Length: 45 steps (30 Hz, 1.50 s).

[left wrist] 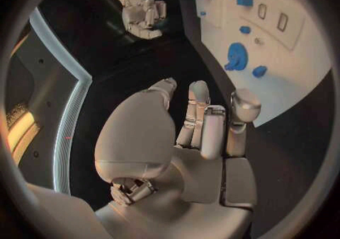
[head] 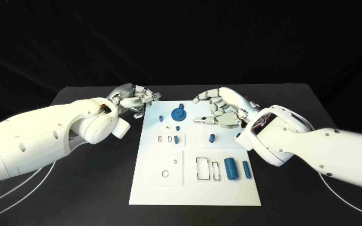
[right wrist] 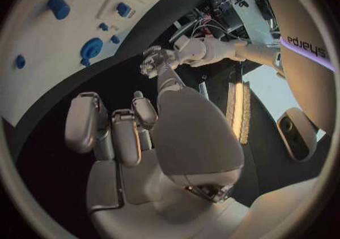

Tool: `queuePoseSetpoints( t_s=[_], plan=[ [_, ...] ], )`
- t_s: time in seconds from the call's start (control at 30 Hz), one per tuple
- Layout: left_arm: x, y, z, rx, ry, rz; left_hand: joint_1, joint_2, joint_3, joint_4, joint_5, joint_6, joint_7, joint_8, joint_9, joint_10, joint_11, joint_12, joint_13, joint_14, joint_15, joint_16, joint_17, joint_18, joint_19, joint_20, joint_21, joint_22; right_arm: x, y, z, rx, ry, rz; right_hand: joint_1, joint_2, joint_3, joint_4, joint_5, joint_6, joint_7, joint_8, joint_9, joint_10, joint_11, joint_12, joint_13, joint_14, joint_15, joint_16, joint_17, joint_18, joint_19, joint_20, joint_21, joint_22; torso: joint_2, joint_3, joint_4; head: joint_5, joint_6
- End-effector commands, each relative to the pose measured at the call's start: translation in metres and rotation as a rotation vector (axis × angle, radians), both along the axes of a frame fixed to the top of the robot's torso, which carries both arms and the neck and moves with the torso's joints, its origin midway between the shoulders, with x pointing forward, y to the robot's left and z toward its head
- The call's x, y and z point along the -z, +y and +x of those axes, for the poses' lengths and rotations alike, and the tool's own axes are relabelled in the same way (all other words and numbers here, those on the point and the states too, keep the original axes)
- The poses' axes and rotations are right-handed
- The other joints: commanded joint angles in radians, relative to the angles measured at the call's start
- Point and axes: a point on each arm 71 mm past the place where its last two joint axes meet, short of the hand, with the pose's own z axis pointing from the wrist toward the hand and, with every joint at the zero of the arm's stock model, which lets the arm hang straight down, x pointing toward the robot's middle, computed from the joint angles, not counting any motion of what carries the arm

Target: Assemble the parts on the task board

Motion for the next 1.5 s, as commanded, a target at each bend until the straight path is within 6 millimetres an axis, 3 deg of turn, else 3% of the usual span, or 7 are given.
queuePoseSetpoints(
  t_s=[0.03, 0.3, 0.47, 0.53, 0.63, 0.9, 1.5],
  plan=[
    [0.016, -0.006, -0.007, 0.13, 0.168, 0.279, -0.06, 0.016, -0.011, 0.001, -0.001, -0.009, -0.001, 0.024, 0.028, 0.02, -0.007, 0.033, 0.031, 0.019, -0.01, 0.004, 0.101, -0.021, 0.006, -0.007, 0.007, 0.004, -0.008, -0.015, 0.006, 0.035, 0.102, 0.134, 0.009, 0.002, 0.005, 0.002, 0.008, 0.009, 0.0, 0.008, 0.0, -0.003, -0.001, -0.005, -0.003, 0.049, -0.004, -0.002, 0.112, 0.011, -0.005, 0.001, -0.005, 0.035, -0.002, 0.0008, 0.0017, 0.002, -0.005],
    [0.015, -0.026, -0.004, 0.278, 0.244, 0.604, -0.136, 0.03, -0.035, 0.003, -0.009, -0.03, -0.005, 0.054, 0.071, -0.005, -0.007, 0.033, 0.017, 0.014, -0.012, -0.004, 0.091, -0.02, 0.004, -0.01, 0.004, -0.001, -0.022, -0.058, 0.028, 0.212, 0.19, 0.236, -0.007, 0.008, 0.002, 0.003, 0.03, 0.008, -0.001, 0.008, -0.001, -0.002, -0.002, -0.003, -0.006, 0.05, -0.005, -0.004, 0.111, 0.012, -0.005, -0.001, -0.016, 0.029, 0.0, -0.0003, 0.0024, 0.002, -0.009],
    [0.013, -0.041, -0.001, 0.34, 0.241, 0.71, -0.151, 0.035, -0.039, 0.003, -0.014, -0.031, -0.007, 0.063, 0.081, -0.004, -0.008, 0.036, 0.018, 0.015, -0.013, -0.004, 0.092, -0.019, 0.002, -0.011, 0.002, -0.004, -0.024, -0.071, 0.037, 0.273, 0.208, 0.243, -0.013, 0.006, -0.002, 0.002, 0.04, 0.006, -0.001, 0.008, -0.002, -0.004, -0.002, -0.004, -0.01, 0.049, -0.005, -0.006, 0.108, 0.014, -0.007, -0.001, -0.024, 0.024, 0.002, -0.0004, 0.0006, 0.002, -0.009],
    [0.013, -0.046, 0.0, 0.355, 0.239, 0.729, -0.156, 0.039, -0.04, 0.003, -0.014, -0.03, -0.008, 0.067, 0.087, 0.0, -0.009, 0.041, 0.024, 0.017, -0.014, -0.002, 0.094, -0.019, 0.003, -0.012, 0.002, -0.003, -0.025, -0.073, 0.038, 0.284, 0.203, 0.236, -0.019, 0.004, -0.007, 0.002, 0.071, 0.005, -0.001, 0.008, -0.002, -0.005, -0.003, -0.004, -0.014, 0.048, -0.006, -0.007, 0.107, 0.014, -0.006, -0.002, -0.029, 0.022, 0.002, 0.0003, 0.0005, 0.004, -0.01],
    [0.013, -0.053, 0.001, 0.366, 0.235, 0.746, -0.157, 0.04, -0.041, 0.003, -0.014, -0.029, -0.009, 0.07, 0.089, -0.001, -0.01, 0.04, 0.022, 0.015, -0.014, -0.004, 0.092, -0.019, 0.002, -0.012, 0.002, -0.005, -0.025, -0.075, 0.04, 0.297, 0.197, 0.224, -0.022, 0.003, -0.01, 0.002, 0.078, 0.005, -0.001, 0.008, -0.003, -0.009, -0.003, -0.008, -0.019, 0.047, -0.006, -0.01, 0.104, 0.015, -0.008, -0.002, -0.035, 0.018, 0.003, 0.0009, 0.0021, 0.008, -0.012],
    [0.011, -0.068, 0.006, 0.362, 0.213, 0.758, -0.166, 0.04, -0.045, 0.003, -0.015, -0.03, -0.01, 0.076, 0.098, -0.002, -0.011, 0.04, 0.02, 0.015, -0.016, -0.005, 0.09, -0.019, 0.002, -0.013, 0.001, -0.006, -0.027, -0.074, 0.041, 0.301, 0.167, 0.184, -0.025, 0.004, -0.012, 0.003, 0.082, 0.006, -0.001, 0.009, -0.003, -0.012, -0.003, -0.011, -0.023, 0.045, -0.006, -0.013, 0.098, 0.017, -0.01, -0.002, -0.043, 0.013, 0.002, -0.0017, 0.0013, 0.004, -0.021],
    [0.016, -0.088, 0.006, 0.429, 0.228, 0.785, -0.18, 0.05, -0.047, 0.004, -0.015, -0.034, -0.011, 0.082, 0.109, 0.004, -0.012, 0.047, 0.027, 0.02, -0.017, 0.0, 0.098, -0.021, 0.008, -0.014, 0.004, 0.003, -0.026, -0.068, 0.042, 0.293, 0.167, 0.159, -0.038, 0.007, -0.018, 0.004, 0.083, 0.006, -0.001, 0.01, -0.003, -0.019, -0.003, -0.018, -0.033, 0.042, -0.006, -0.02, 0.089, 0.022, -0.02, -0.002, -0.07, -0.002, 0.002, -0.0012, -0.0009, -0.004, -0.029]
  ],
)
